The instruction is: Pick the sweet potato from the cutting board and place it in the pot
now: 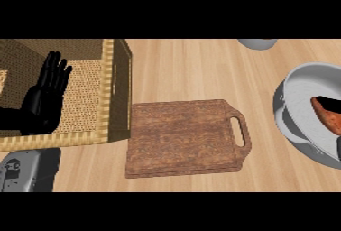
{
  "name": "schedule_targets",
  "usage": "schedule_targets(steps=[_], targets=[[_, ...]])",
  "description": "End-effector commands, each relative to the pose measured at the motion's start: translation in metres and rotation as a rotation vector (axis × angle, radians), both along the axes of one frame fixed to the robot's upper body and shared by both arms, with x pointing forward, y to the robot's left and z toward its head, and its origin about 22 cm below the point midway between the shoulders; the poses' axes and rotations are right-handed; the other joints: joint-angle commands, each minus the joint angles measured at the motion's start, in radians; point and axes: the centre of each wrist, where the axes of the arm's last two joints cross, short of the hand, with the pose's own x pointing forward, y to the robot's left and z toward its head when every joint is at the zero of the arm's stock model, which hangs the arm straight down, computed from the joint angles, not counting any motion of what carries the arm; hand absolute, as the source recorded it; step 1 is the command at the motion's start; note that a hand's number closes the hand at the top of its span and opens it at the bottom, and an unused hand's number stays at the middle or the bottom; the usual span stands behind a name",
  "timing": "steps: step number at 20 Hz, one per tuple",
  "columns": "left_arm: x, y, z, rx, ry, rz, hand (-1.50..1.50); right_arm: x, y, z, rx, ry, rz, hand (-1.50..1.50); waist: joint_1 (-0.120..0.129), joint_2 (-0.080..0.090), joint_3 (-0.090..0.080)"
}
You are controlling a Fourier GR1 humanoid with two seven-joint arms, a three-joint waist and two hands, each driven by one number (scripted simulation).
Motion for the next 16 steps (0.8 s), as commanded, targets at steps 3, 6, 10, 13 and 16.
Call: schedule_targets(steps=[3, 6, 10, 13, 16], targets=[[0.002, -0.003, 0.008, 0.002, 0.014, 0.021, 0.00, -0.008, 0.003, 0.020, 0.084, -0.246, -0.078, -1.50, -0.007, -0.002, 0.000], [-0.003, -0.010, 0.003, -0.013, 0.027, 0.016, 0.00, -0.029, -0.015, 0.017, 0.093, -0.349, -0.123, -1.50, -0.009, -0.003, 0.001], [-0.006, -0.009, -0.011, -0.011, 0.037, 0.028, 0.00, -0.056, -0.036, 0.021, 0.069, -0.461, -0.142, -1.50, -0.010, -0.001, 0.001], [-0.010, 0.000, 0.007, 0.006, 0.016, 0.015, 0.00, -0.091, -0.029, 0.016, 0.062, -0.525, -0.152, -1.50, -0.013, -0.004, 0.000], [-0.014, 0.001, 0.007, 0.008, 0.025, 0.033, 0.00, -0.127, -0.013, 0.011, 0.059, -0.549, -0.159, -1.50, -0.015, -0.005, 0.000]])
